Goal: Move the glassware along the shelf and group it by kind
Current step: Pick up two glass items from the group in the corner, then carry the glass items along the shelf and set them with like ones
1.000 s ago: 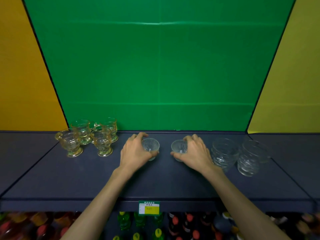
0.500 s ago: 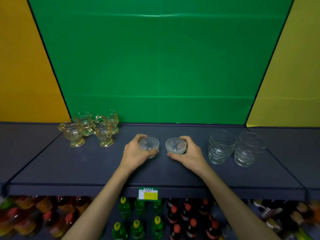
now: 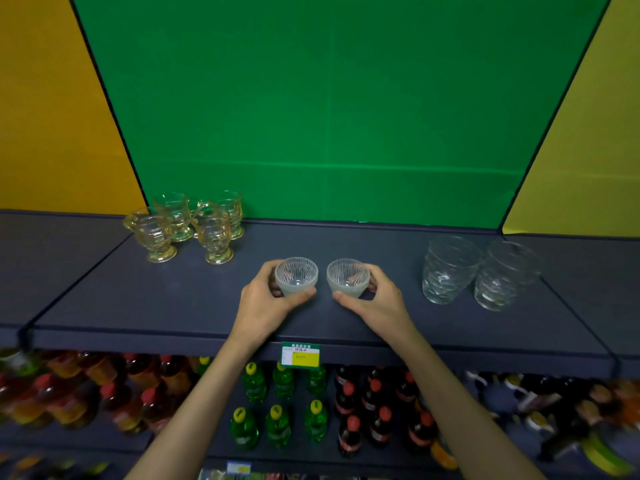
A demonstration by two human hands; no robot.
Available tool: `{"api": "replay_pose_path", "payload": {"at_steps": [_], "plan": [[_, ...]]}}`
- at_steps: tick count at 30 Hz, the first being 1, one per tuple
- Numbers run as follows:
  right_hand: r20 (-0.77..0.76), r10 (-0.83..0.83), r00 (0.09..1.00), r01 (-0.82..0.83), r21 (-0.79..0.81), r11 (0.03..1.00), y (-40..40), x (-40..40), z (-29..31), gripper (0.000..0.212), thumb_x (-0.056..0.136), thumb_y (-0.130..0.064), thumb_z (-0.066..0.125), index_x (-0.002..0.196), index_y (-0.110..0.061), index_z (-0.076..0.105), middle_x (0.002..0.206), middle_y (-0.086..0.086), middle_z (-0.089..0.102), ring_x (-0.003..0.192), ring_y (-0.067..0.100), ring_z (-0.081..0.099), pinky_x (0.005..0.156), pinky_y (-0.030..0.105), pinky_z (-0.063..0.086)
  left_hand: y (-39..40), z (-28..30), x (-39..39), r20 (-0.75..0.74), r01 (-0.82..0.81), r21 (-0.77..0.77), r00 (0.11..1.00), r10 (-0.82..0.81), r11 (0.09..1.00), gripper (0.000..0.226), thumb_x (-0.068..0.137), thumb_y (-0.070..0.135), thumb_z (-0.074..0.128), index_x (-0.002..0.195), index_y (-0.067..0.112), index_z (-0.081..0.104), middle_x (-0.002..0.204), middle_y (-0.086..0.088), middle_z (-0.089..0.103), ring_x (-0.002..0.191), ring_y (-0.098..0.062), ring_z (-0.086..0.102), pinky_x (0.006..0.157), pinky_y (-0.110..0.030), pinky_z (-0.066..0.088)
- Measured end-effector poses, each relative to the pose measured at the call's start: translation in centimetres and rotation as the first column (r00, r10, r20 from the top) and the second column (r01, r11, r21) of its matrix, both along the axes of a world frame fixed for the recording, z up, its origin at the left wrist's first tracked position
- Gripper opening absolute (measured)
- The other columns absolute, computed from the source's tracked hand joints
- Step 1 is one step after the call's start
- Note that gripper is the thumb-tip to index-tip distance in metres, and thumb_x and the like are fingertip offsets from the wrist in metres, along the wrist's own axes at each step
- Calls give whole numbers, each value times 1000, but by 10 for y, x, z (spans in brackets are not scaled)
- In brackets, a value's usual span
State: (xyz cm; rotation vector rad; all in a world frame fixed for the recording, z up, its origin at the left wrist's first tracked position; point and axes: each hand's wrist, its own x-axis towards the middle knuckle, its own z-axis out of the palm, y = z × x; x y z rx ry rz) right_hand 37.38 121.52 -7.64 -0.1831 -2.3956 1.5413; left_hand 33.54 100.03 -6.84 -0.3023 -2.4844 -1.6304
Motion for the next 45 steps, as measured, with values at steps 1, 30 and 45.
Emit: {"api": "replay_pose_path", "payload": {"at_steps": [1, 30, 45], "plan": [[0, 6, 1000, -6, 1, 1000, 0, 0, 0, 60, 61, -43, 86, 115, -30, 63, 108, -18, 72, 103, -2, 66, 94, 28, 53, -1, 0, 1, -8, 10, -3, 1000, -10, 1000, 58, 68, 38, 91, 117, 31, 62, 102, 19, 72, 91, 10, 65, 76, -5, 46], [-115, 236, 965, -135, 552, 823, -64, -30, 83, 55, 88, -52, 60, 138, -32, 48, 135, -10, 52, 128, 17, 49, 103, 45, 44, -109, 76, -21, -388, -300, -651, 921, 34, 697, 50, 86, 56, 64, 125, 26, 64, 132, 1, 60, 116, -28, 59, 84, -42, 52], [14, -9, 1000, 4, 354, 935, -223, -120, 54, 90, 80, -50, 75, 152, -20, 30, 147, 1, 47, 132, 19, 48, 104, 41, 42, -274, 62, -130, -171, -202, -422, 975, 141, 884, 72, 74, 56, 72, 135, 26, 51, 128, 2, 59, 118, -23, 58, 95, -45, 50]]}}
